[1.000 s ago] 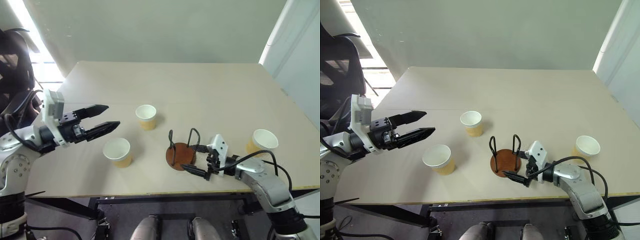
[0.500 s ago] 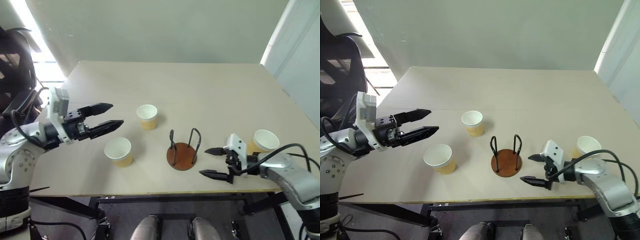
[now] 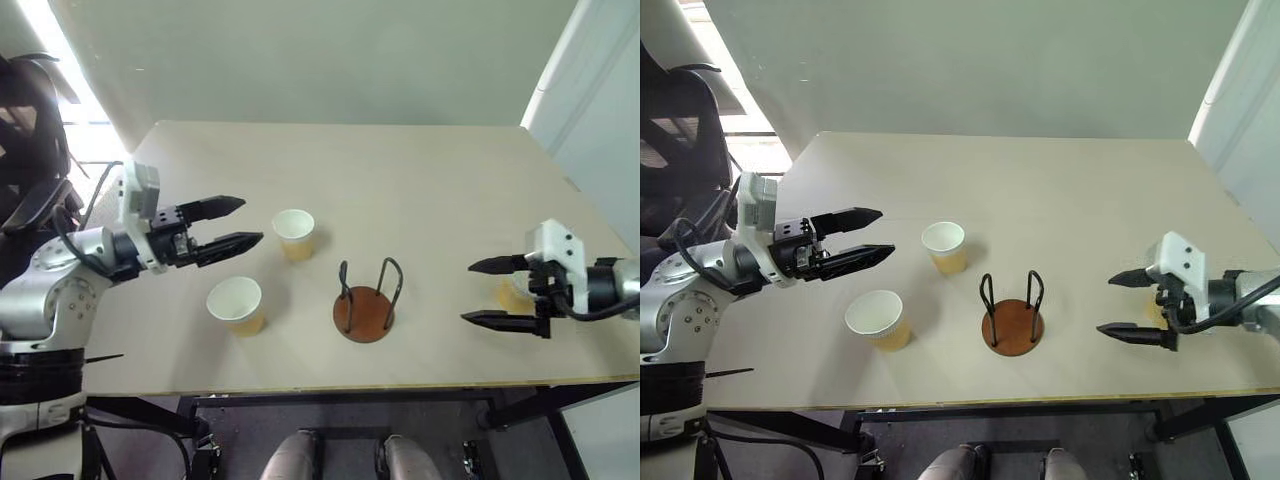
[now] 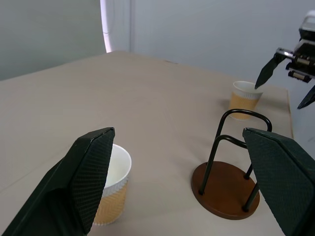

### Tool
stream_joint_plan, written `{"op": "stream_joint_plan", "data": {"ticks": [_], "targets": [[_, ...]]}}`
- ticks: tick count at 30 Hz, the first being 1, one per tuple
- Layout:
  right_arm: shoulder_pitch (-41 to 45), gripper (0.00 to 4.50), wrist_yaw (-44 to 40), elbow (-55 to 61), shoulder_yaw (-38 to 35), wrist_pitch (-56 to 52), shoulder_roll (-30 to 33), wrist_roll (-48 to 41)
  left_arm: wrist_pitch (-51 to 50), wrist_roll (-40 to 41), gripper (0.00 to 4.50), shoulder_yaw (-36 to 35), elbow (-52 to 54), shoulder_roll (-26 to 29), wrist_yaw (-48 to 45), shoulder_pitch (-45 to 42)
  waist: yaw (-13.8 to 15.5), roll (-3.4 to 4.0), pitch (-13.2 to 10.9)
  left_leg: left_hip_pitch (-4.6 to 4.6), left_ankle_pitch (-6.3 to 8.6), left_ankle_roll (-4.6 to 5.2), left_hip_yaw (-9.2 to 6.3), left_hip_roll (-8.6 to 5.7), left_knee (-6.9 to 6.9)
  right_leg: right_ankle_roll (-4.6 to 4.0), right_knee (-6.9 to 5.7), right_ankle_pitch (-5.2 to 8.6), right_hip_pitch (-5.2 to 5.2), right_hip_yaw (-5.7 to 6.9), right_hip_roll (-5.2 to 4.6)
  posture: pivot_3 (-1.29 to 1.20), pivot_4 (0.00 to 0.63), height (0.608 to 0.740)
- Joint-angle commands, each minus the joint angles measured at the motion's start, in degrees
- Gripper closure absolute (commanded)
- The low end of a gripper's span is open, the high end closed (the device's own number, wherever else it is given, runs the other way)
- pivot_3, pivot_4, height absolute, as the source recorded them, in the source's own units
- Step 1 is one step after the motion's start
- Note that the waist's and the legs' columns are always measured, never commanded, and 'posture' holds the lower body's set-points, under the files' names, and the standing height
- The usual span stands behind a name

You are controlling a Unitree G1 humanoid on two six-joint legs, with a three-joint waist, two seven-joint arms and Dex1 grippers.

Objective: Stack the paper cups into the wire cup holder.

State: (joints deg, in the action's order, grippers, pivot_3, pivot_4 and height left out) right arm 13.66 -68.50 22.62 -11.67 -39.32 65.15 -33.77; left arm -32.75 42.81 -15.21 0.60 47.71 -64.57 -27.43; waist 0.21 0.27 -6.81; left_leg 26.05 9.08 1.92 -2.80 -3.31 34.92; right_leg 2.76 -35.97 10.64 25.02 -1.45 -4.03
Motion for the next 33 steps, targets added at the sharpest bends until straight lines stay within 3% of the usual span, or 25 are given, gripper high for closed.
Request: {"op": "stream_joint_plan", "data": {"ticks": [1, 6, 14, 33], "targets": [[1.9, 0.14, -2.2, -2.5, -4.4, 0.6, 4.0, -0.1, 1.1, -0.3, 0.0, -0.3, 0.2, -0.3, -0.4, -1.4, 0.0, 0.02, 0.0, 0.01, 0.0, 0.01, 0.0, 0.0, 0.02, 0.03, 0.0, 0.02, 0.0, 0.0, 0.0, 0.0, 0.15, 0.74], [1.3, 0.14, -3.2, -8.2, -4.1, 3.2, 8.3, 3.9, 1.2, -0.5, 0.0, -0.3, 0.3, -0.8, -0.5, -1.0, 0.0, 0.01, 0.0, 0.01, 0.04, 0.07, -0.02, -0.02, 0.09, 0.14, 0.01, 0.08, -0.1, -0.01, -0.01, 0.0, 0.15, 0.74], [-1.2, 0.14, -5.4, -14.2, -2.6, 7.7, 9.8, 8.6, 0.7, -0.5, 0.0, -0.6, 1.0, -0.8, -0.3, -0.2, 0.0, 0.01, 0.0, -0.01, 0.05, 0.1, -0.01, -0.02, 0.12, 0.66, -0.01, 0.3, -0.14, -0.01, -0.01, 0.0, 0.15, 0.74], [2.0, 0.14, -4.1, -23.8, 7.4, 13.3, 5.9, 18.1, -1.5, 2.0, 0.0, -3.1, 3.6, -0.2, 1.2, 0.4, 0.0, 0.02, 0.0, -0.08, -0.05, 0.22, -0.01, -0.02, 0.23, 0.73, 0.0, -0.05, -0.27, -0.03, -0.02, 0.0, 0.15, 0.74]]}}
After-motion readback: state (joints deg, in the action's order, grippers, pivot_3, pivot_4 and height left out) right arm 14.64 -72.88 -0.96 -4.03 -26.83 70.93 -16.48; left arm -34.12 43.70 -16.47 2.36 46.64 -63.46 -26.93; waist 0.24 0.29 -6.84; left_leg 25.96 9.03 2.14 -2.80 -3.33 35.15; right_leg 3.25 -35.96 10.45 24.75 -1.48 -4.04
